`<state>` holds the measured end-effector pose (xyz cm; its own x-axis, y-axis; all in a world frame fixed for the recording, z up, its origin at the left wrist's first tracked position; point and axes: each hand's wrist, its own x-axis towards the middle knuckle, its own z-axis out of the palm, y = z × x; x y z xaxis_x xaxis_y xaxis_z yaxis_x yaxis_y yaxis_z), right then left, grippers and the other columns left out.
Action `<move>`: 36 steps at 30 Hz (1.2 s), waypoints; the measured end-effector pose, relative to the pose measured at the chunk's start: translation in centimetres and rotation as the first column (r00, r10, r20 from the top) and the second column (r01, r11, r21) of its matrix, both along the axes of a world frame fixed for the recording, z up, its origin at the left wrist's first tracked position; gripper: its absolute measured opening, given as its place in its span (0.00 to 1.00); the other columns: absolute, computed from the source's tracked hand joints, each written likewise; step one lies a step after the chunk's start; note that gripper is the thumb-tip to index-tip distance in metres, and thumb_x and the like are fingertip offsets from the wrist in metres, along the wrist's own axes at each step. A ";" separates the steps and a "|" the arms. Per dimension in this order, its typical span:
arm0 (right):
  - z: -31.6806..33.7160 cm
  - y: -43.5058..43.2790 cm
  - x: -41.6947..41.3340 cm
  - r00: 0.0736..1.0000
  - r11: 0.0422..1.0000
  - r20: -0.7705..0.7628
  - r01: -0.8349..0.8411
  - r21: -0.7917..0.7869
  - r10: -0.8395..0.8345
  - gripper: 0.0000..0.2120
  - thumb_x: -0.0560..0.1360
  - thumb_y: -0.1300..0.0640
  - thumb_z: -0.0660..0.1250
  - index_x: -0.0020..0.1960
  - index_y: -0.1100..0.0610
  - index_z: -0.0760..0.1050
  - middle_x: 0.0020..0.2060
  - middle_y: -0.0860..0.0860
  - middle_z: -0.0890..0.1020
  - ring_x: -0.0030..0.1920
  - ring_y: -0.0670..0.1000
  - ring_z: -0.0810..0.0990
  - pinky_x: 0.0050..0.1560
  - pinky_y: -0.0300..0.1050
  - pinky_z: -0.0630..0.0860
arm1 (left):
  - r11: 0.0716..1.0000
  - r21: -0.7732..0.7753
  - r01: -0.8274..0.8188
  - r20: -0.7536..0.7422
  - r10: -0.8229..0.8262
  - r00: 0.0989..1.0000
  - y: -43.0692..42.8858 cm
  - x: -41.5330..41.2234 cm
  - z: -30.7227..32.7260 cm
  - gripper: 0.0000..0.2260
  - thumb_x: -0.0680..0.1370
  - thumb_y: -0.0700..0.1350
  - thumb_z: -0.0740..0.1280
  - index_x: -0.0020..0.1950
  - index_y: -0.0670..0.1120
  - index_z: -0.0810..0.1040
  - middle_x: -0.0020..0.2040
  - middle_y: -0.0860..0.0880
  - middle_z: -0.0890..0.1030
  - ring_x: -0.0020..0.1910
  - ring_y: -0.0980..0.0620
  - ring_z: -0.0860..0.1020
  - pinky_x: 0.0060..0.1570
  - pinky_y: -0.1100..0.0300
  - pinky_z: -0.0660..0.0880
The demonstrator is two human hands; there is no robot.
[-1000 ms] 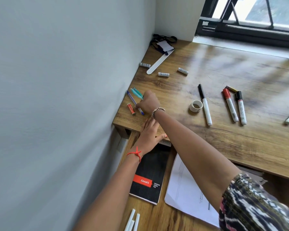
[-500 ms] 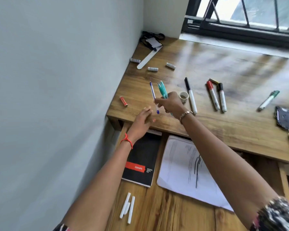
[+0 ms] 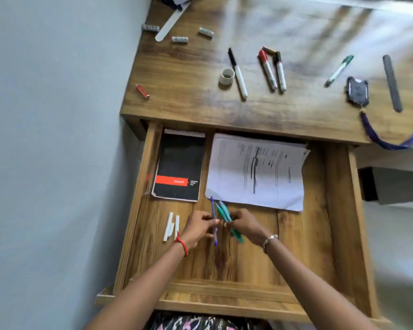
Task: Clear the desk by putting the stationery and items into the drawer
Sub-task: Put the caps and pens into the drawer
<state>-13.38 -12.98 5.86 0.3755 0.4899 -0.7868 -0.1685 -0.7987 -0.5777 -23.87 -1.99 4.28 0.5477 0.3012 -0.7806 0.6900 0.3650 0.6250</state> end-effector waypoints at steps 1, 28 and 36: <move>-0.7 -0.8 -1.0 0.999 0.998 0.014 0.052 -0.018 -0.052 0.06 0.73 0.68 0.65 0.48 0.62 0.78 0.33 0.52 0.77 0.32 0.47 0.75 0.31 0.36 0.73 | 1.000 0.006 0.025 -0.022 -0.025 0.999 -0.6 -0.6 -0.4 0.06 0.76 0.35 0.66 0.40 0.44 0.76 0.35 0.47 0.78 0.30 0.57 0.78 0.26 0.66 0.76; -1.1 -3.7 -7.6 0.873 0.890 0.179 0.451 0.063 -0.454 0.11 0.75 0.61 0.65 0.56 0.64 0.76 0.46 0.56 0.82 0.39 0.47 0.81 0.34 0.33 0.78 | 0.746 0.540 0.390 -0.100 -0.404 0.909 -2.9 -3.3 -1.1 0.14 0.73 0.39 0.70 0.58 0.40 0.74 0.44 0.44 0.81 0.38 0.55 0.77 0.36 0.69 0.73; -0.8 -1.7 -8.4 0.924 0.964 0.274 0.260 0.057 -0.266 0.15 0.73 0.60 0.68 0.58 0.65 0.75 0.45 0.58 0.81 0.36 0.47 0.79 0.33 0.31 0.77 | 0.790 0.480 0.383 -0.071 -0.400 0.914 -1.9 -4.1 -1.1 0.07 0.77 0.38 0.64 0.54 0.40 0.77 0.48 0.42 0.81 0.42 0.48 0.80 0.44 0.58 0.79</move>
